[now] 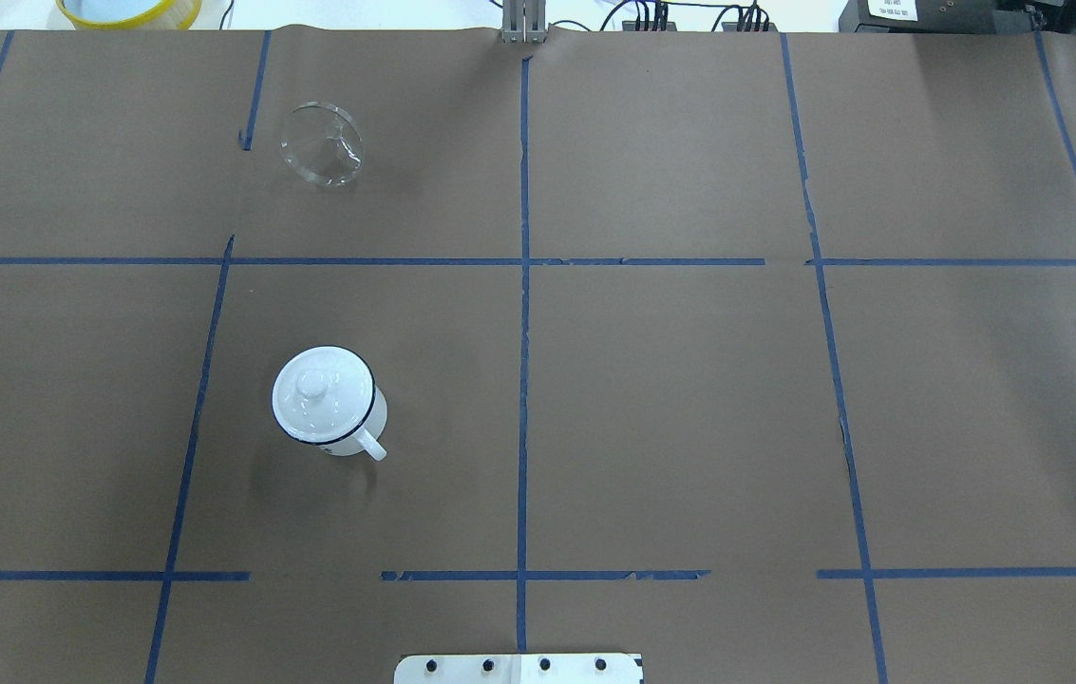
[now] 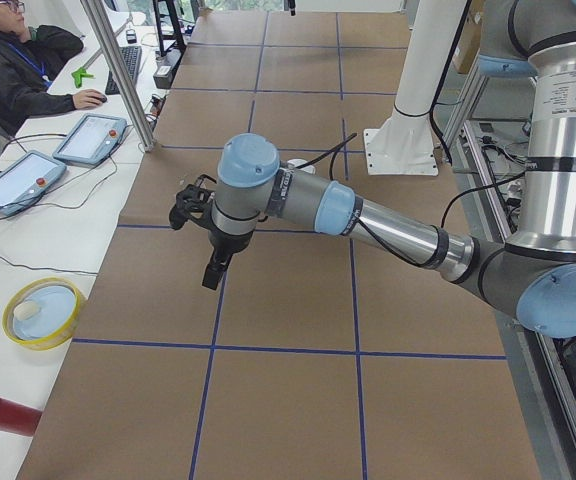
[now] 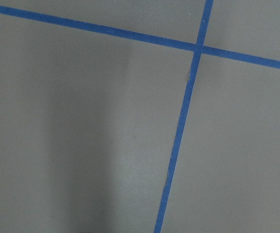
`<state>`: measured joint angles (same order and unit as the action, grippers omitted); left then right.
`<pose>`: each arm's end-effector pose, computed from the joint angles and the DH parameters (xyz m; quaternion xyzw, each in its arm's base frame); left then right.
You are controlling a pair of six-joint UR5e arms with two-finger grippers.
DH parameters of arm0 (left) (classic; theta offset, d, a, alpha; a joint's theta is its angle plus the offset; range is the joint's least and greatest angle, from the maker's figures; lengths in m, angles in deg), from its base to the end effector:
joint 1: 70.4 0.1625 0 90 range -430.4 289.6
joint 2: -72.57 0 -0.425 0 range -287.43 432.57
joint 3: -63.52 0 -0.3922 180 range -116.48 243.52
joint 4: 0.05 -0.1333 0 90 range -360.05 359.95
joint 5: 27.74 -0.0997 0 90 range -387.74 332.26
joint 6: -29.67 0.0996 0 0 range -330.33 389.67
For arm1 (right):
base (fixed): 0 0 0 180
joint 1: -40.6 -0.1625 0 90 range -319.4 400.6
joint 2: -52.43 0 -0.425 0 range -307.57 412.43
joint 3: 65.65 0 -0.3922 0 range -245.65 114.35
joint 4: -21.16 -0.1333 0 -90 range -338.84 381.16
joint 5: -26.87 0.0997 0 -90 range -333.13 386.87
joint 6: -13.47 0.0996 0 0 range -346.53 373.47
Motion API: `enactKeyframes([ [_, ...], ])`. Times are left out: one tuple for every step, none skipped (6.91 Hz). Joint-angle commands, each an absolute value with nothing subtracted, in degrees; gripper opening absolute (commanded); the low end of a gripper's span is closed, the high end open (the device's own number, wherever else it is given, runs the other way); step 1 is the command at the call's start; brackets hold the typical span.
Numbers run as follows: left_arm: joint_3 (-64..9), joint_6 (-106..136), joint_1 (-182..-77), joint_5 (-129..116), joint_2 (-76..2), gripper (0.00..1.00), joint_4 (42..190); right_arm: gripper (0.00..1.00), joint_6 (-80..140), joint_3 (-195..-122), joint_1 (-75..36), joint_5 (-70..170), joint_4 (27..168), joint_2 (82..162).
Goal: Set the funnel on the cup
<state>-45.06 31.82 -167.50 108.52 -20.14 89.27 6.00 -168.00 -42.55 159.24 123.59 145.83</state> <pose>-0.1231 -0.4916 0.4740 0.1951 0.3720 0.0311 0.9070 0.0112 -0.4619 0.6052 -0.0264 -0.3614 -0.1053 0.9261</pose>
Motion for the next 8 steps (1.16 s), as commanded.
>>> enactKeyframes([
  [-45.0, 26.2, -166.7, 108.9, -21.6, 1.00, 95.7, 1.00, 6.0, -168.0, -42.5, 159.2, 123.6, 145.9],
  [-45.5, 22.8, -163.1, 111.0, -21.6, 1.00, 95.5, 1.00, 6.0, -168.0, -42.5, 159.2, 123.6, 145.9],
  [-48.2, 11.1, -156.9, 110.6, -21.6, 1.00, 95.2, 1.00, 6.0, -168.0, -42.5, 159.2, 123.6, 145.9],
  [-52.5, -2.2, -149.3, 107.8, -21.9, 1.00, 95.1, 1.00, 6.0, -168.0, -42.5, 159.2, 123.6, 145.9],
  [-56.7, -15.0, -140.5, 103.2, -22.3, 1.00, 95.1, 1.00, 6.0, -168.0, -42.5, 159.2, 123.6, 145.9],
  [-57.4, -25.9, -133.4, 99.7, -25.9, 1.00, 95.1, 1.00, 6.0, -168.0, -42.5, 159.2, 123.6, 145.9],
  [-57.3, -34.8, -125.2, 95.0, -29.6, 1.00, 93.3, 1.00, 6.0, -168.0, -42.5, 159.2, 123.6, 145.9],
  [-57.2, -39.1, -119.5, 90.2, -35.9, 1.00, 85.1, 1.00, 6.0, -168.0, -42.5, 159.2, 123.6, 145.9],
])
